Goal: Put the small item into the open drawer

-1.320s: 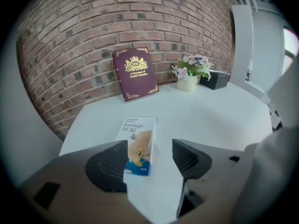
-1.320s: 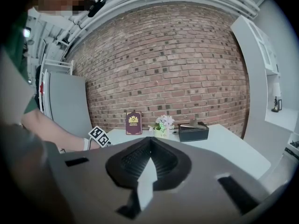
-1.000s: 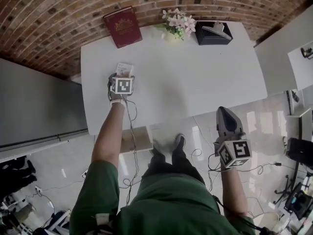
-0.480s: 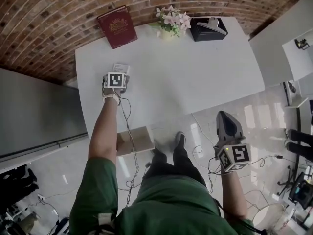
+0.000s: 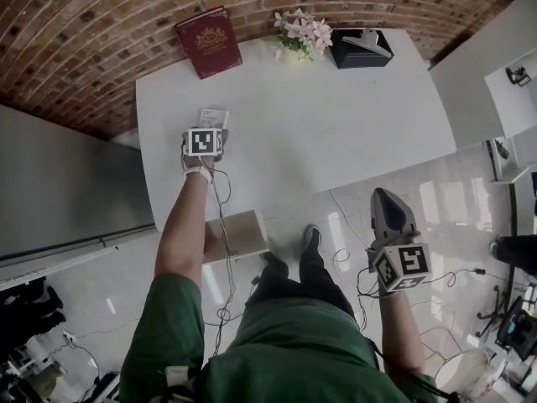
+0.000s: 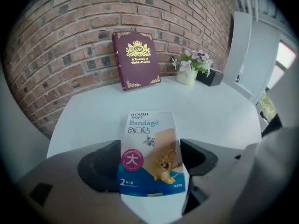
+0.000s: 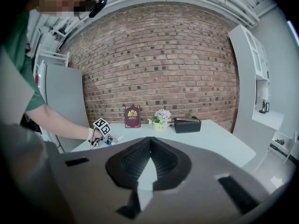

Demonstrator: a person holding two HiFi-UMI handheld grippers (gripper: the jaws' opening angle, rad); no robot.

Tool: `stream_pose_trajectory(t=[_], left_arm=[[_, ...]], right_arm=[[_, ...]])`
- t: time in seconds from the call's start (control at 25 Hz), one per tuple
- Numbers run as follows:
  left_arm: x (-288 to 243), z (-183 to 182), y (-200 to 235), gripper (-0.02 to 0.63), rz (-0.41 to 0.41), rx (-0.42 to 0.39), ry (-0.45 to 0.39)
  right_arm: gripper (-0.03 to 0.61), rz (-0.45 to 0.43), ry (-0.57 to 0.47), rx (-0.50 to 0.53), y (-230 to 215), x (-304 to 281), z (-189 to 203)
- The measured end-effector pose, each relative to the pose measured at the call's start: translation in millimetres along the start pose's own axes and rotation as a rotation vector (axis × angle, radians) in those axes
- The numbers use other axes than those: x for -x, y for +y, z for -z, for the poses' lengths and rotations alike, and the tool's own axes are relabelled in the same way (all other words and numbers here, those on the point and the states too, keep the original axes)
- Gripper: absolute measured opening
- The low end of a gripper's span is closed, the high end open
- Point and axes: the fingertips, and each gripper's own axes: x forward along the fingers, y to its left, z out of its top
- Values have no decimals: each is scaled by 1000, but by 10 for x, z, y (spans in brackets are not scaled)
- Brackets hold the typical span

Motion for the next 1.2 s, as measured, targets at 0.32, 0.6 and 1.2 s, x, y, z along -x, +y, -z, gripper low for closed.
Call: stream_pose_trajectory(t=[0.32,0.6,1.2], left_arm=[[548,0,-212,383,29,-51,-100],[1132,149,-333,383,59,-88,-206],[2160,1250,-227,385,-95,30,-242]], right_arm=[[3,-70,-1,18,311,-33,-8],[3,-163,-17,51,749,-149,-110],[3,-529,24,96,1708,-632,11]])
